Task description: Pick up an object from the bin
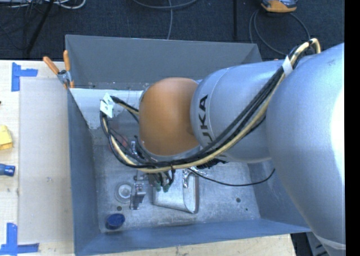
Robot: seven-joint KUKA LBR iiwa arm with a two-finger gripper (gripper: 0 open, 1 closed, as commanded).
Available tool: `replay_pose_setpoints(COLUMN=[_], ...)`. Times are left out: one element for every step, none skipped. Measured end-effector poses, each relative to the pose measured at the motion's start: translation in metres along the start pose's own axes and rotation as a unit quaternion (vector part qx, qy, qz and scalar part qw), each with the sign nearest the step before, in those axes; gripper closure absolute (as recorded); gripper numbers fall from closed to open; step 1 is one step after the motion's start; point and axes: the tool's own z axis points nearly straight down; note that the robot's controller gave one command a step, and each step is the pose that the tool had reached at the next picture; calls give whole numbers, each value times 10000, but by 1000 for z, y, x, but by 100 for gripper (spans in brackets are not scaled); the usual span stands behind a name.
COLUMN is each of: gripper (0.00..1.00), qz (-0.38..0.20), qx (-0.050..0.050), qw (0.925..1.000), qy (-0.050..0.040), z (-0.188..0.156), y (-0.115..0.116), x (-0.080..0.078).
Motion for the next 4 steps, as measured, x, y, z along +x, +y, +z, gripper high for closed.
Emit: replay_pose_setpoints(gripper=[0, 0, 0, 0], qz=[732, 387, -1174, -1896], qx=[-14, 1, -5, 4], qw=[9973, 9992, 9931, 9819], qy=[-17, -22, -35, -39], z=[77, 74, 75, 69], y=[-37, -20, -19, -63], x=[-32, -25, -29, -97])
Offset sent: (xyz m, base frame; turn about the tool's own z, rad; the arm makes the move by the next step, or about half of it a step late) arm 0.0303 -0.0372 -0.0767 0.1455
